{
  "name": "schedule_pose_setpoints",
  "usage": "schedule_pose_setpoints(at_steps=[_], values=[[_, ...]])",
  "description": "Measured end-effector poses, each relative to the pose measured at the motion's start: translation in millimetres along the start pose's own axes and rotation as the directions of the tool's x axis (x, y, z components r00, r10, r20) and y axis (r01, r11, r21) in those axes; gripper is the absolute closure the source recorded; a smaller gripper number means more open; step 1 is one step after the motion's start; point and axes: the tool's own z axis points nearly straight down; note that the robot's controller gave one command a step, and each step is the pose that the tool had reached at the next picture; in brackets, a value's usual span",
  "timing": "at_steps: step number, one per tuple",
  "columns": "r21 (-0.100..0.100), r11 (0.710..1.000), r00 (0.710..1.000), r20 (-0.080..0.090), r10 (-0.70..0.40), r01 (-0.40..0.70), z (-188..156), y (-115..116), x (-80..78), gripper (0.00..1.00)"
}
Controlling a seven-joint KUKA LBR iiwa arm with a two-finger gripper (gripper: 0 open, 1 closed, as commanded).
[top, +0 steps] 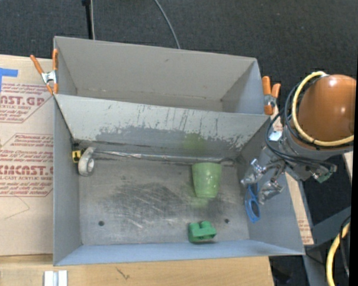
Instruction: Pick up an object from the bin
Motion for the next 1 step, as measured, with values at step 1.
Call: schedule_pose_setpoints(at_steps=[1], values=[[-0.003, 0.914, 0.914, -0.001, -0.405, 0.405, -94.8, -18.1, 27.7, 1.00]])
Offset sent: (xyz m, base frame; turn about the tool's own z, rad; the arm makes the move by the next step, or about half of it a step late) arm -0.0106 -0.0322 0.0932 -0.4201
